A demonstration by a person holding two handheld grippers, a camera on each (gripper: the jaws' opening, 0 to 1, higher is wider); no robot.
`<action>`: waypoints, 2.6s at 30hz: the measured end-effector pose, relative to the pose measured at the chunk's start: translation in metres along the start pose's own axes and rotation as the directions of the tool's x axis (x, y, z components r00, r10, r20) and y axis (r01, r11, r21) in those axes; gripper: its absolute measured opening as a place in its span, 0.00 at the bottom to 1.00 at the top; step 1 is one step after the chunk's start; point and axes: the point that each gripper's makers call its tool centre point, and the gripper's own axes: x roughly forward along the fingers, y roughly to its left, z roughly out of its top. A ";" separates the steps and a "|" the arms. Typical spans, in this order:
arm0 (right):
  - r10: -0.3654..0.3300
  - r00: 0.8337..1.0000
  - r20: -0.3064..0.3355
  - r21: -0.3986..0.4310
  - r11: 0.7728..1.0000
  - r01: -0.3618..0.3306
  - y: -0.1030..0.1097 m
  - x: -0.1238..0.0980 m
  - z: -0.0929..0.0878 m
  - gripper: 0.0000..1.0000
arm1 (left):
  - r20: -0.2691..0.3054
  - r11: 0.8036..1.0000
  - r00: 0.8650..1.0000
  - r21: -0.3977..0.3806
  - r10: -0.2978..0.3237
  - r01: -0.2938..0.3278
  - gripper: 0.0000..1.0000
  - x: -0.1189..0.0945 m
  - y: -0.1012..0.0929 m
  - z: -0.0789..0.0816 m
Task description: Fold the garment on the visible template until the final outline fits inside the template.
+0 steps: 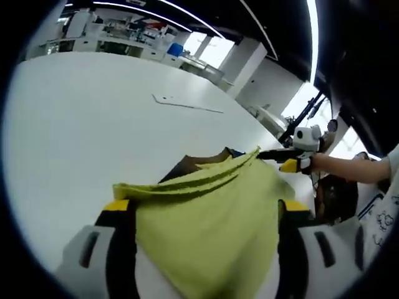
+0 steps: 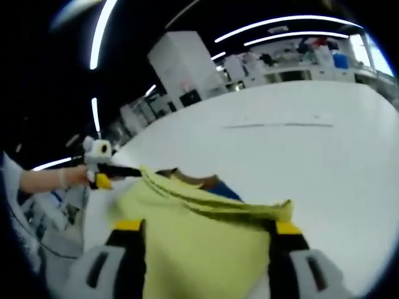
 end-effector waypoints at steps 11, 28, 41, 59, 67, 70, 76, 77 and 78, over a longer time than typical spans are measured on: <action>-0.001 1.000 0.002 0.006 1.000 0.001 -0.005 0.000 0.004 0.80 | 0.018 1.000 1.000 -0.006 0.003 -0.003 0.89 -0.001 0.000 0.001; -0.046 0.998 0.033 -0.017 0.999 0.046 0.001 -0.040 -0.002 0.74 | 0.025 1.000 0.999 -0.001 0.023 -0.023 0.88 -0.033 -0.012 -0.018; -0.088 0.993 0.073 0.036 0.996 0.086 -0.006 -0.081 -0.022 0.70 | 0.034 0.999 0.998 0.002 0.045 -0.045 0.83 -0.063 -0.022 -0.040; -0.081 0.996 0.040 0.054 0.995 0.079 0.009 -0.112 -0.057 0.66 | -0.007 0.997 0.997 0.031 0.073 -0.073 0.73 -0.095 -0.021 -0.077; -0.076 0.997 0.028 0.050 0.996 0.074 0.011 -0.117 -0.066 0.65 | -0.011 0.998 0.998 0.009 0.065 -0.065 0.64 -0.101 -0.025 -0.092; -0.068 0.998 0.013 0.045 0.997 0.068 0.013 -0.118 -0.072 0.62 | -0.011 0.998 0.998 0.011 0.068 -0.068 0.61 -0.102 -0.026 -0.097; -0.056 0.998 -0.018 0.042 0.997 0.057 0.020 -0.121 -0.087 0.57 | -0.009 0.998 0.998 0.012 0.065 -0.065 0.51 -0.104 -0.028 -0.106; -0.054 0.998 -0.019 0.043 0.998 0.055 0.021 -0.121 -0.088 0.56 | -0.010 0.998 0.998 0.014 0.065 -0.065 0.50 -0.104 -0.029 -0.108; -0.052 0.998 -0.020 0.044 0.998 0.053 0.021 -0.121 -0.089 0.55 | -0.014 0.998 0.998 0.015 0.066 -0.065 0.49 -0.104 -0.029 -0.109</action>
